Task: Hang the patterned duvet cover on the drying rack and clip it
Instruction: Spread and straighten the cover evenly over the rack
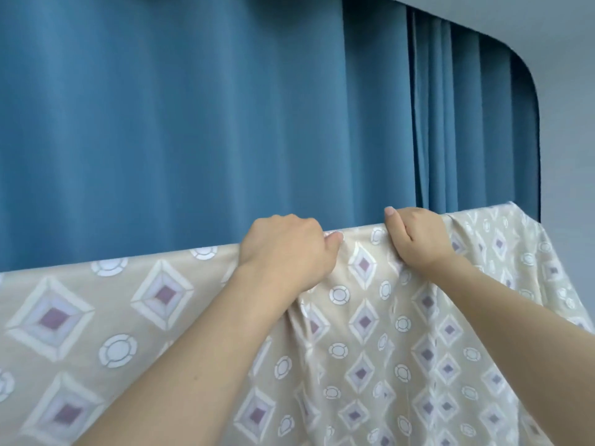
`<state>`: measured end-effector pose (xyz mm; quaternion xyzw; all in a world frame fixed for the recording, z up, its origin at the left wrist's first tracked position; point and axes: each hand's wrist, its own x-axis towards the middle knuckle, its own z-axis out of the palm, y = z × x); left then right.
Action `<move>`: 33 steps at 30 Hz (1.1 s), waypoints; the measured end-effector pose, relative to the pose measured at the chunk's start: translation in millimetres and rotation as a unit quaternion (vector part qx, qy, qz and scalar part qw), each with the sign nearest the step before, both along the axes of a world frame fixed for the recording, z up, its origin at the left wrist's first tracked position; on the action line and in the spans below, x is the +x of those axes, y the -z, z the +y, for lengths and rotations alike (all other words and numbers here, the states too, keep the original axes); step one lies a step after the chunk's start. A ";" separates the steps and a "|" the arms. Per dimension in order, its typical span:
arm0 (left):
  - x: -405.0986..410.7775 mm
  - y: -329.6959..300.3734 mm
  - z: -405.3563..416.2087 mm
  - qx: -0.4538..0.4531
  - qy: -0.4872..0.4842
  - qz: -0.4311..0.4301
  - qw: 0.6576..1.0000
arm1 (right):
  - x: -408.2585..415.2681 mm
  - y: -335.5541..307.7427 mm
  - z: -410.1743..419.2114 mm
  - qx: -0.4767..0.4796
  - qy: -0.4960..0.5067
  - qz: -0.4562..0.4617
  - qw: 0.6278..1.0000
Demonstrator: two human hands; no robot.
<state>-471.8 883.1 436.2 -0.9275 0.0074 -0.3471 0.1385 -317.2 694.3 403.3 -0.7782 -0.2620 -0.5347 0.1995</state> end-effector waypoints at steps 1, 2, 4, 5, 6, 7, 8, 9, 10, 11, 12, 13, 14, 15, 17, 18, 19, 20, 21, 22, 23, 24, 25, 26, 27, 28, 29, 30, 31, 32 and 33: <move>0.2 2.5 -0.9 0.013 -0.013 -0.013 1.000 | 5.1 0.7 -2.8 0.004 0.003 -0.005 1.000; -0.3 3.5 -2.3 0.018 -0.026 -0.019 0.999 | 9.7 1.2 -4.0 0.009 0.007 -0.009 1.000; -0.9 1.5 -3.7 0.000 -0.058 -0.012 0.998 | 19.1 1.8 -6.9 0.022 0.012 -0.020 0.999; -1.4 -1.0 -3.6 -0.017 -0.077 0.000 0.997 | 23.2 1.9 -10.9 0.028 0.009 -0.025 0.999; -2.3 -3.7 -3.4 -0.035 -0.093 0.014 0.995 | 26.6 2.3 -17.1 0.032 0.006 -0.028 0.999; -3.4 -6.9 -2.5 -0.050 -0.106 0.031 0.993 | 29.9 2.6 -23.6 0.035 0.009 -0.028 0.999; -4.0 -9.9 -3.9 -0.059 -0.118 0.048 0.990 | 34.6 2.6 -32.0 0.038 0.014 -0.023 0.999; -1.4 -11.8 -11.1 -0.062 -0.128 0.066 0.988 | 42.2 2.3 -44.2 0.040 0.017 -0.012 0.999; 3.5 -12.8 -22.0 -0.063 -0.136 0.082 0.985 | 51.1 2.1 -57.2 0.040 0.020 -0.002 0.999; 7.4 -14.0 -32.2 -0.061 -0.137 0.093 0.984 | 59.2 2.0 -65.8 0.035 0.025 -0.001 0.999; 11.5 -15.5 -42.5 -0.059 -0.134 0.100 0.984 | 65.5 1.9 -71.1 0.032 0.029 -0.004 0.999; 17.1 -15.7 -54.0 -0.054 -0.125 0.102 0.985 | 70.3 2.2 -75.7 0.031 0.032 -0.012 0.999; 24.1 -15.0 -66.4 -0.044 -0.110 0.096 0.988 | 74.3 3.1 -80.2 0.034 0.035 -0.018 0.999; 34.1 -13.5 -79.6 -0.035 -0.089 0.087 0.992 | 78.0 4.2 -84.8 0.042 0.032 -0.017 0.998; 59.2 -11.1 -108.7 -0.021 -0.041 0.065 0.997 | 85.3 5.9 -96.8 0.062 -0.001 -0.012 0.998; 72.2 -10.2 -121.3 -0.015 -0.016 0.055 0.998 | 88.5 6.3 -103.7 0.068 -0.023 -0.007 0.997; 84.9 -10.0 -132.4 -0.012 0.010 0.043 0.999 | 91.2 6.0 -111.4 0.074 -0.038 0.001 0.997; 97.3 -10.7 -141.5 -0.009 0.035 0.032 0.999 | 94.2 5.3 -119.3 0.082 -0.043 0.011 0.996; 108.4 -11.7 -148.8 -0.005 0.052 0.029 0.998 | 97.9 4.4 -127.9 0.090 -0.040 0.021 0.995; 117.9 -12.2 -154.8 -0.003 0.064 0.032 0.997 | 102.4 4.0 -136.9 0.096 -0.034 0.030 0.994; 124.7 -11.9 -158.9 -0.002 0.071 0.036 0.997 | 108.3 4.1 -146.0 0.097 -0.027 0.036 0.994; 128.8 -11.0 -161.8 -0.008 0.075 0.034 0.997 | 114.8 5.5 -155.5 0.093 -0.017 0.042 0.995; 131.6 -9.3 -163.1 -0.015 0.077 0.027 0.997 | 121.6 7.6 -164.9 0.086 -0.001 0.046 0.995; 133.1 -7.3 -162.6 -0.017 0.074 0.015 0.997 | 128.5 10.4 -173.1 0.084 0.016 0.054 0.995; 133.5 -4.7 -160.8 -0.010 0.068 0.000 0.998 | 134.7 13.7 -180.3 0.087 0.030 0.064 0.994; 133.0 -2.5 -158.9 0.000 0.058 -0.011 0.998 | 140.3 16.4 -186.6 0.090 0.041 0.076 0.992; 132.4 -1.2 -156.7 0.006 0.046 -0.018 0.999 | 144.6 18.3 -191.3 0.090 0.045 0.080 0.992; 131.6 -0.7 -155.2 0.014 0.034 -0.020 0.999 | 147.2 19.0 -194.4 0.090 0.045 0.080 0.992; 130.5 -0.8 -155.3 0.018 0.021 -0.018 0.999 | 147.9 19.0 -196.0 0.094 0.042 0.082 0.991; 129.8 -1.4 -156.7 0.018 0.012 -0.013 1.000 | 149.4 18.8 -197.3 0.103 0.040 0.089 0.990; 130.6 -2.3 -159.3 0.019 0.005 -0.008 1.000 | 150.2 18.6 -197.9 0.116 0.042 0.101 0.987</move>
